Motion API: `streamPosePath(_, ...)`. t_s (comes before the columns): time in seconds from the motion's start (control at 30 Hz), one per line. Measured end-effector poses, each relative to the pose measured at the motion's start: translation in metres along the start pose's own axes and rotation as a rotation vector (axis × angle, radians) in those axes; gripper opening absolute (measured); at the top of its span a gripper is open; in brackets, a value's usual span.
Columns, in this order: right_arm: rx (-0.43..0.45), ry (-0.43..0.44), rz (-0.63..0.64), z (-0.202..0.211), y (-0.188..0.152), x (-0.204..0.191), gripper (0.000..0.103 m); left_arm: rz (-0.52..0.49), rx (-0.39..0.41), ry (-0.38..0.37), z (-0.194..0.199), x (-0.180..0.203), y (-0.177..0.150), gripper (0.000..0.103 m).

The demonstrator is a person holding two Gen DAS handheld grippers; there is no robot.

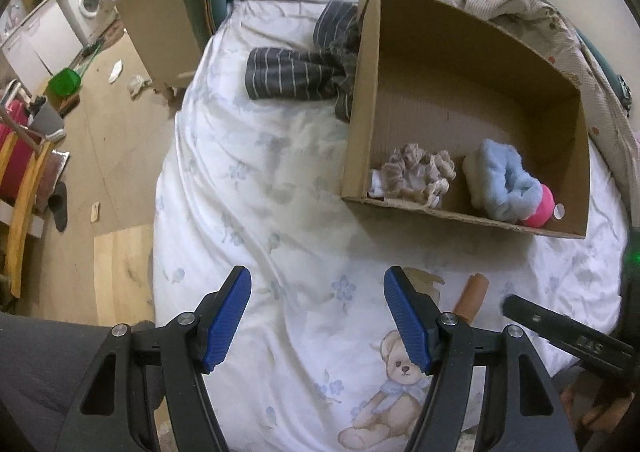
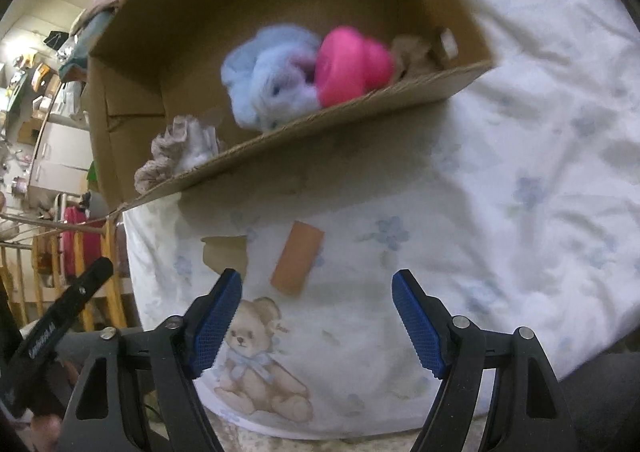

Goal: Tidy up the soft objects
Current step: 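Move the right gripper back toward the tan foam cylinder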

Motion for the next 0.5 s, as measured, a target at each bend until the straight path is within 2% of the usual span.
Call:
streamPosePath(0.03,-0.016,0.005,0.001,-0.007,0.001,-0.002,0.079,0.004,-0.007,-0.005,-0.002,0.0,0.0,0.066)
streamPosePath(0.07,-0.03,0.013,0.005,-0.013,0.001,-0.005,0.068,0.006,-0.01,-0.007,-0.002,0.001,0.0,0.066)
streamPosePath(0.13,-0.064,0.045,0.004,-0.024,0.001,-0.013,0.053,0.006,-0.01,-0.011,-0.003,0.002,0.001,0.066)
streamPosePath(0.2,-0.079,0.04,0.012,-0.034,0.0,-0.017,0.052,0.001,-0.01,-0.014,-0.004,0.004,0.001,0.066)
streamPosePath(0.23,-0.086,0.026,0.026,-0.039,-0.001,-0.019,0.046,-0.001,-0.011,-0.013,-0.004,0.004,0.001,0.066)
streamPosePath(0.27,-0.091,0.022,0.034,-0.042,-0.002,-0.021,0.035,-0.001,-0.012,-0.011,-0.005,0.004,0.001,0.066)
streamPosePath(0.33,-0.093,-0.001,0.053,-0.046,-0.004,-0.022,0.03,0.005,-0.024,-0.012,-0.008,0.003,-0.001,0.066)
streamPosePath(0.37,-0.088,-0.01,0.062,-0.047,-0.004,-0.022,0.017,0.009,-0.032,-0.016,-0.01,0.003,-0.001,0.066)
streamPosePath(0.5,-0.071,0.003,0.067,-0.041,-0.002,-0.022,0.009,0.006,-0.055,-0.027,-0.016,0.007,-0.003,0.066)
Point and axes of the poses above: each gripper's, at about its wrist camera, not at the fingertips, and z roughly against the way its jaws point, x to its right, y to its top, the point moved 6 cm from there along -z, roughly the way its jaws point, and after that the axes turned 1 degree about x, right-handed, at the moved point
